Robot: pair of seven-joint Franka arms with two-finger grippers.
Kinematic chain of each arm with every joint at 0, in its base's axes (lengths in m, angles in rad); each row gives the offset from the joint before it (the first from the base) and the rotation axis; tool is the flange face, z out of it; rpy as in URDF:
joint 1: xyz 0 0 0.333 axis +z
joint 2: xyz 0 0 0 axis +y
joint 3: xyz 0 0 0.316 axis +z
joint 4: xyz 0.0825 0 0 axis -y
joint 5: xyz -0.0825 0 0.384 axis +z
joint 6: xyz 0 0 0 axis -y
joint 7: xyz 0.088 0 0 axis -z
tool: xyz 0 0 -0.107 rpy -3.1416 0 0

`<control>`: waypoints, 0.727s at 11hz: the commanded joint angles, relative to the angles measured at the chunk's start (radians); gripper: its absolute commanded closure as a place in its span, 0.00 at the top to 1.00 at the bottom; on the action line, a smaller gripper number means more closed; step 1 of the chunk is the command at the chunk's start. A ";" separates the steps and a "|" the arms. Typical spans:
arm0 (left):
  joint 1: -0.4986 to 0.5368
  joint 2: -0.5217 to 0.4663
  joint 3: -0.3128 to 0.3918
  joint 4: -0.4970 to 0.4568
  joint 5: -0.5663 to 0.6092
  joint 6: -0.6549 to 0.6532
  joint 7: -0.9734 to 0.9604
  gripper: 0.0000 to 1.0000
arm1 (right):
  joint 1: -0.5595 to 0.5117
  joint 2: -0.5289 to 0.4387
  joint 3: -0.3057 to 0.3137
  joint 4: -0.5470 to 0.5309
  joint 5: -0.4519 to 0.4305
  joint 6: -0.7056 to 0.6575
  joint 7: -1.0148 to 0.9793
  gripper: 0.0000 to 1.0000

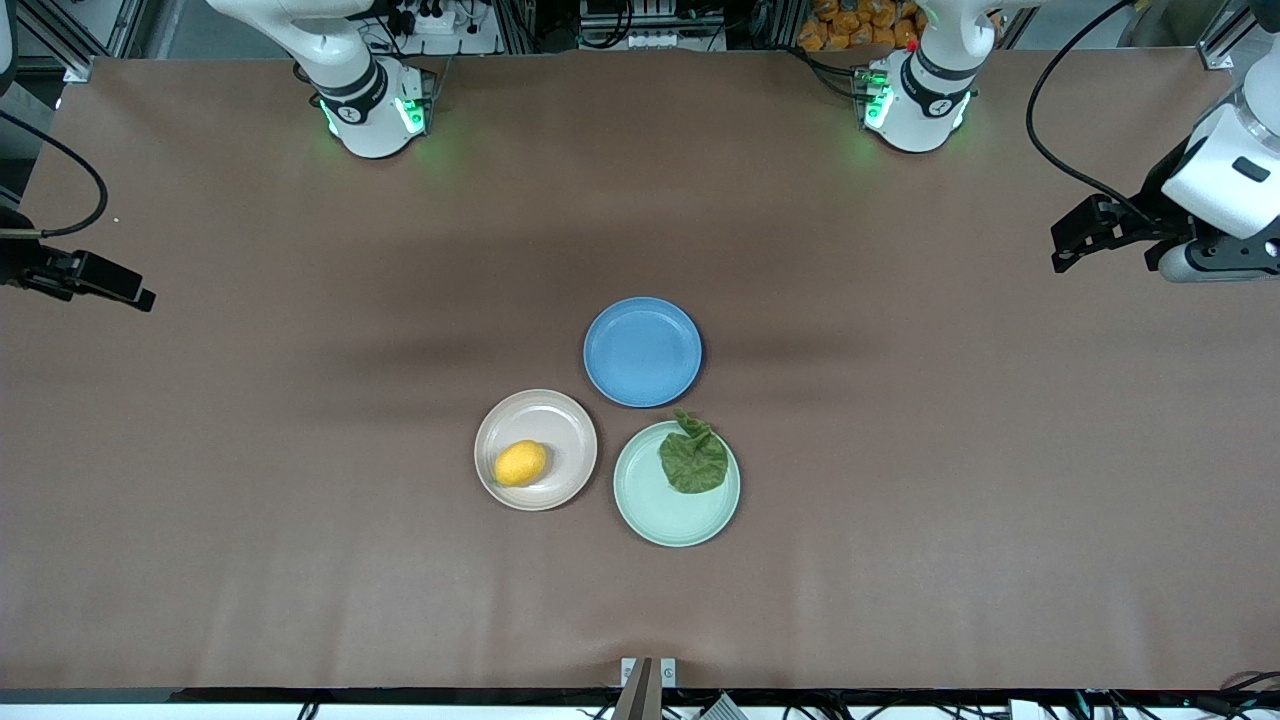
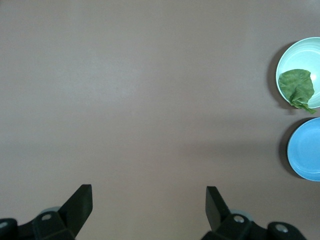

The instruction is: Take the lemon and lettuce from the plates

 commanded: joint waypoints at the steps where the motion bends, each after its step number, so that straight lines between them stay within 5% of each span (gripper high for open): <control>1: -0.002 0.004 -0.003 0.014 0.025 -0.019 0.029 1.00 | -0.004 0.001 0.005 0.002 -0.013 -0.006 0.011 1.00; 8: -0.017 0.100 -0.009 0.014 -0.036 0.094 0.032 1.00 | -0.006 0.001 0.005 0.002 -0.013 -0.006 0.010 1.00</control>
